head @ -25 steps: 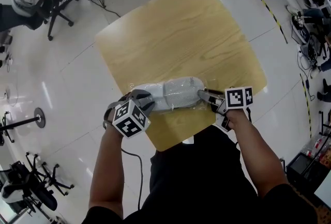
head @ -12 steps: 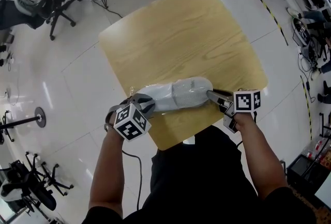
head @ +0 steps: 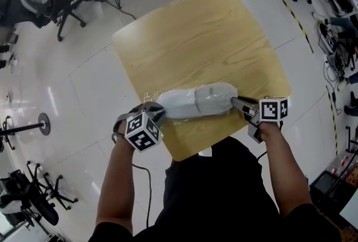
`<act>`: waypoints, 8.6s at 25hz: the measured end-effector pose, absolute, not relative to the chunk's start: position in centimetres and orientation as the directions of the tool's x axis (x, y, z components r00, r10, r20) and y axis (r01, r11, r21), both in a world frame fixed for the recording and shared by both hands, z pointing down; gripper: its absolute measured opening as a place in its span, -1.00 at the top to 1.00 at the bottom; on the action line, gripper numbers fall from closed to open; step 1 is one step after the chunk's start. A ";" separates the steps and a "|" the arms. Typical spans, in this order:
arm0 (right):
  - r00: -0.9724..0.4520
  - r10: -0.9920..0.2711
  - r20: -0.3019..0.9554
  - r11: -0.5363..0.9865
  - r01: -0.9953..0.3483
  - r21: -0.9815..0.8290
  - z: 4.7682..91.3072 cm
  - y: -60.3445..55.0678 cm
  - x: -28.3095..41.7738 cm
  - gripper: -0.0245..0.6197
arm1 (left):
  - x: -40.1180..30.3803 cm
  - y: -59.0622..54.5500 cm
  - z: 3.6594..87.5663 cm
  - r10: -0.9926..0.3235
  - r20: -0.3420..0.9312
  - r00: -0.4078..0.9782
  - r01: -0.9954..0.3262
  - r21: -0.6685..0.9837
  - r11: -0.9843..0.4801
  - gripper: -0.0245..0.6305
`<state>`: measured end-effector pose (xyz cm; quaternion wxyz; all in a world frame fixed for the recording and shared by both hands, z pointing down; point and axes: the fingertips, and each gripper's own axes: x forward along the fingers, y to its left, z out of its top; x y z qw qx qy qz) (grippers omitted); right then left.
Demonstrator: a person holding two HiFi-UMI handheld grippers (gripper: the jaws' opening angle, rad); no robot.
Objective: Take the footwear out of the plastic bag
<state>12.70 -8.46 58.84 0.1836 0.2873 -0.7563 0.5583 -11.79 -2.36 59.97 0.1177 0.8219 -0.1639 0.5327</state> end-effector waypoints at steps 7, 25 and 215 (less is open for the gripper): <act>-0.767 -0.218 0.603 0.227 -0.641 -0.733 58.7 -8.6 12.6 0.64 | -12.5 -2.1 59.8 -0.149 0.920 0.363 -0.402 0.011 -0.915 0.81; -0.757 -0.201 0.621 0.231 -0.653 -0.721 59.0 -8.6 13.4 0.64 | -16.3 -1.7 60.7 -0.150 0.960 0.235 -0.384 -0.050 -0.922 0.86; -0.922 -0.388 -0.010 0.603 -0.245 -0.759 32.9 24.9 19.3 0.92 | 5.1 30.7 35.9 -0.716 0.447 0.537 -0.829 0.434 -0.352 0.91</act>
